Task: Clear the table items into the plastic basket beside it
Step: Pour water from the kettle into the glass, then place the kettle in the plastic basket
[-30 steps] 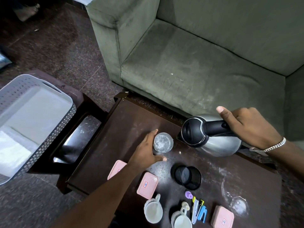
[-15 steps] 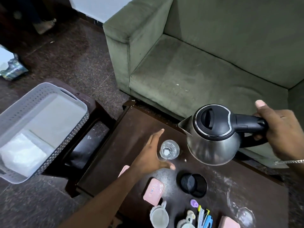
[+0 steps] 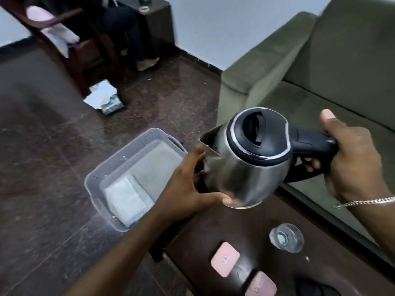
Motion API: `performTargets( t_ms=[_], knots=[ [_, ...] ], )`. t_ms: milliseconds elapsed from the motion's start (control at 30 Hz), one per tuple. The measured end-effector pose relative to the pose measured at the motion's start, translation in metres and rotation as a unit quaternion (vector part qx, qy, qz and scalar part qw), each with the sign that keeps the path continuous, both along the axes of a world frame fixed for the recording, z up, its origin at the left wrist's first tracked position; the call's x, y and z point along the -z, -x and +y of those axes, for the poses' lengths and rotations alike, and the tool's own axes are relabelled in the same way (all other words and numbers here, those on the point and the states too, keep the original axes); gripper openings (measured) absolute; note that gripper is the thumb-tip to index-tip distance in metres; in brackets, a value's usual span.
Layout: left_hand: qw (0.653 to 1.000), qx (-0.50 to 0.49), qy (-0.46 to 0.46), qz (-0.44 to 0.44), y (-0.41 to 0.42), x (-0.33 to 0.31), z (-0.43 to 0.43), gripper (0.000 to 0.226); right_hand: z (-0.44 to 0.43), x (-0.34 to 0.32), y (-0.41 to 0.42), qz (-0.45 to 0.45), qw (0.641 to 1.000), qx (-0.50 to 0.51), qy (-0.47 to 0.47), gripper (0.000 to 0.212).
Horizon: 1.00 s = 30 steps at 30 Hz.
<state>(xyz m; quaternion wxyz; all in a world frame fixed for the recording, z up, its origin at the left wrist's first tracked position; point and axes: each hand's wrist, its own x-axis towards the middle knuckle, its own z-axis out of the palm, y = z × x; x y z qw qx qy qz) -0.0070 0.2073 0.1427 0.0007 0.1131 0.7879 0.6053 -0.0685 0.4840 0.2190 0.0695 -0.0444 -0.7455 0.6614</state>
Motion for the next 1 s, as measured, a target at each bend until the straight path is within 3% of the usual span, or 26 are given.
performTargets(
  t_ms=[233, 500, 700, 833, 1000],
  knots=[
    [0.995, -0.081, 0.003, -0.057, 0.02, 0.004, -0.13, 0.108, -0.149, 0.023, 0.056, 0.031, 0.996, -0.081, 0.015, 0.07],
    [0.985, -0.11, 0.06, -0.119, 0.044, 0.079, -0.226, 0.116, -0.26, 0.118, 0.088, -0.044, 0.991, -0.118, -0.049, 0.077],
    [0.976, -0.138, 0.06, -0.158, 0.052, 0.14, -0.238, 0.112, -0.278, 0.167, 0.087, -0.067, 0.988, -0.128, -0.059, 0.075],
    [0.975, -0.132, 0.044, -0.172, 0.057, 0.153, -0.237, 0.113, -0.273, 0.178, 0.085, -0.078, 0.988, -0.127, -0.05, 0.082],
    [0.974, -0.13, 0.042, -0.179, 0.063, 0.158, -0.231, 0.116, -0.264, 0.183, 0.085, -0.096, 0.989, -0.108, -0.022, 0.077]
  ],
)
